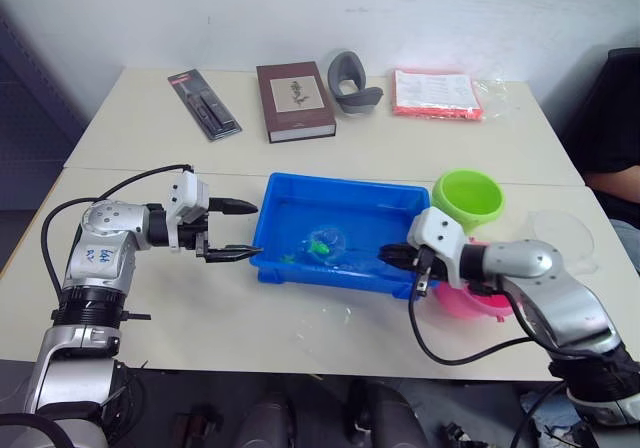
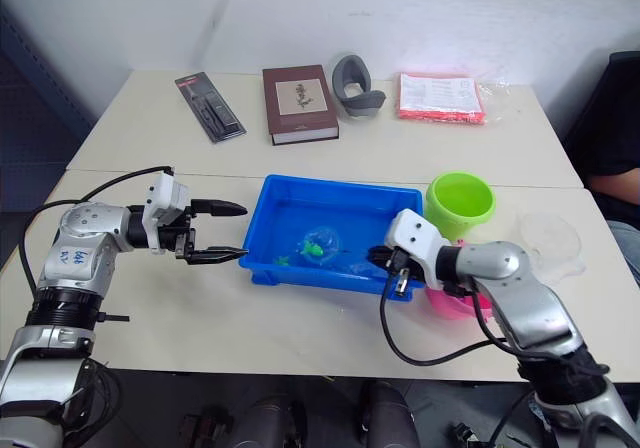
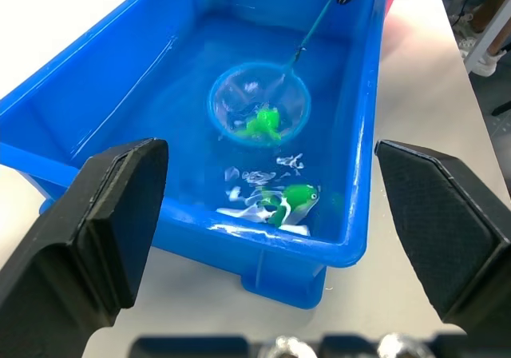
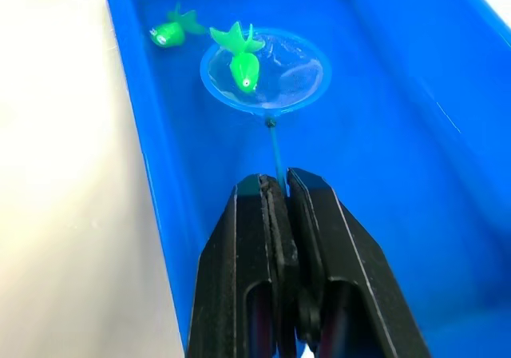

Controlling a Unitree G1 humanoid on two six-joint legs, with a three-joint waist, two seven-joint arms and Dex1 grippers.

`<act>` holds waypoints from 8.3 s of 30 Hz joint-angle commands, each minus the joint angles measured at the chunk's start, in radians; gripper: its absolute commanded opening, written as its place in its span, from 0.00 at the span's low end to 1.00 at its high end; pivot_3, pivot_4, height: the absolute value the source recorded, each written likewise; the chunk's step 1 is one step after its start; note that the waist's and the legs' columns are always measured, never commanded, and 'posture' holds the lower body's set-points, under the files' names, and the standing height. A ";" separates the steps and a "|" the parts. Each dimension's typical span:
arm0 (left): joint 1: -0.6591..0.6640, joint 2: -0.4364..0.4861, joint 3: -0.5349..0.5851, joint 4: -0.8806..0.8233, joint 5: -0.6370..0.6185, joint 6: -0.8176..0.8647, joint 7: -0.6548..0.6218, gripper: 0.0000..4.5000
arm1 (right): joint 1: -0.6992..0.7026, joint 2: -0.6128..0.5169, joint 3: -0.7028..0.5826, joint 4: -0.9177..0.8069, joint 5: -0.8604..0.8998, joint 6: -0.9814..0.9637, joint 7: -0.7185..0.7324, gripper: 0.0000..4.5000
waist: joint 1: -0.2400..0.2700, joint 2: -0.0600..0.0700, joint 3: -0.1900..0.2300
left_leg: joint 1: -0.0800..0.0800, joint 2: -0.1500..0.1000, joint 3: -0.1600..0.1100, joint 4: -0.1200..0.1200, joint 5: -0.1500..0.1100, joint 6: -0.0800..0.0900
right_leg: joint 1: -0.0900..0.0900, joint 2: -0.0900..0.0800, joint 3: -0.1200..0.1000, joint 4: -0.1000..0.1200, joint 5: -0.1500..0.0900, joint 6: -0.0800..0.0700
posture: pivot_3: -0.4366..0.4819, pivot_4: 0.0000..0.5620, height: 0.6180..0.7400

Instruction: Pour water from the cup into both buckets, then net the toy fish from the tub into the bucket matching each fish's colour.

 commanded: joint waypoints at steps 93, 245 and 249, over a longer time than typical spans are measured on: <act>-0.111 -0.243 -0.041 -0.049 -0.077 0.068 0.094 0.99 | 0.380 -0.438 -0.399 0.487 -0.914 -1.213 -0.798 0.00 | 0.000 0.002 0.000 | 0.004 0.001 0.006 -0.003 0.002 -0.003 | 0.000 0.003 0.017 0.000 0.000 0.000 | 0.48 0.27 1.00; 0.161 0.077 0.141 -0.147 -0.083 0.017 0.148 0.99 | -0.457 0.128 0.438 0.281 -0.147 0.035 -0.042 0.00 | -0.023 0.007 0.001 | -0.001 0.001 0.004 0.000 0.001 0.000 | -0.004 -0.002 0.001 0.002 0.001 -0.001 | 0.48 0.27 1.00; 0.160 0.080 0.141 -0.142 -0.080 0.016 0.148 0.99 | -0.462 0.180 0.406 0.292 -0.134 0.043 -0.033 0.00 | -0.024 0.007 0.001 | -0.001 0.001 0.004 0.000 0.001 0.000 | -0.004 -0.002 0.001 0.001 0.001 -0.001 | 0.48 0.27 1.00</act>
